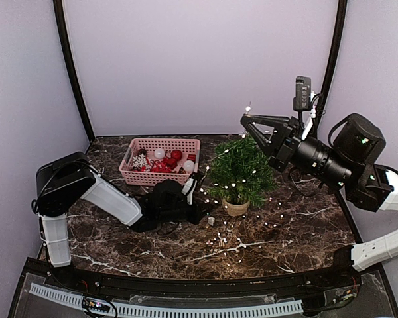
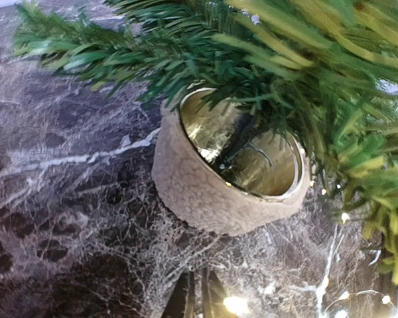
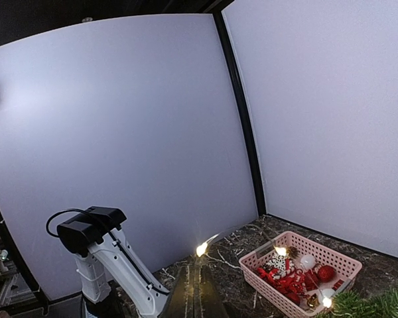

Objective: Decorate the small christmas tree
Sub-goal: Pick up the side of the string light from the center of the board, then place the side of the string light on the Christmas tree.

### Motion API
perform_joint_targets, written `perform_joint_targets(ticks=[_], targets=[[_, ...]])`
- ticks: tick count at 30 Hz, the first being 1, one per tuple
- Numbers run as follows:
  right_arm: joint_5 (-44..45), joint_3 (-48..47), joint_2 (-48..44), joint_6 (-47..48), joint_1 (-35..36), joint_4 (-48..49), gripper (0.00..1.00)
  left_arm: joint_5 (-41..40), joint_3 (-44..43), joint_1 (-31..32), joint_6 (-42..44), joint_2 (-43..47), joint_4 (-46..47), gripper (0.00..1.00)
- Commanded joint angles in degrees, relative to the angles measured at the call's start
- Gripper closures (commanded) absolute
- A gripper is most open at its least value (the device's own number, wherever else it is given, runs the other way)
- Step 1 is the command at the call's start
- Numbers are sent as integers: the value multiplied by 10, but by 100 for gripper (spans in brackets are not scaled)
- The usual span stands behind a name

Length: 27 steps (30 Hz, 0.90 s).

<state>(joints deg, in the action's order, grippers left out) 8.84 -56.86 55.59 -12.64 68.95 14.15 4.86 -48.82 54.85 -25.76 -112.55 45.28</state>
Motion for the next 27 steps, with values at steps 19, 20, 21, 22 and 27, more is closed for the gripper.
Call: perform_joint_targets(ticks=[19,20,21,22,27], targets=[[14,-17,-4,22,-2,12,100,-80,62,85,199,125,163,100],[17,-16,-6,25,-2,12,100,-81,56,88,204,120,167,100],[19,-14,-7,27,-2,12,100,-80,53,92,210,117,170,100],[22,-13,-9,30,-2,12,100,-78,46,94,212,108,175,100],[22,-16,-12,40,-3,3,100,-78,18,110,228,72,188,100]])
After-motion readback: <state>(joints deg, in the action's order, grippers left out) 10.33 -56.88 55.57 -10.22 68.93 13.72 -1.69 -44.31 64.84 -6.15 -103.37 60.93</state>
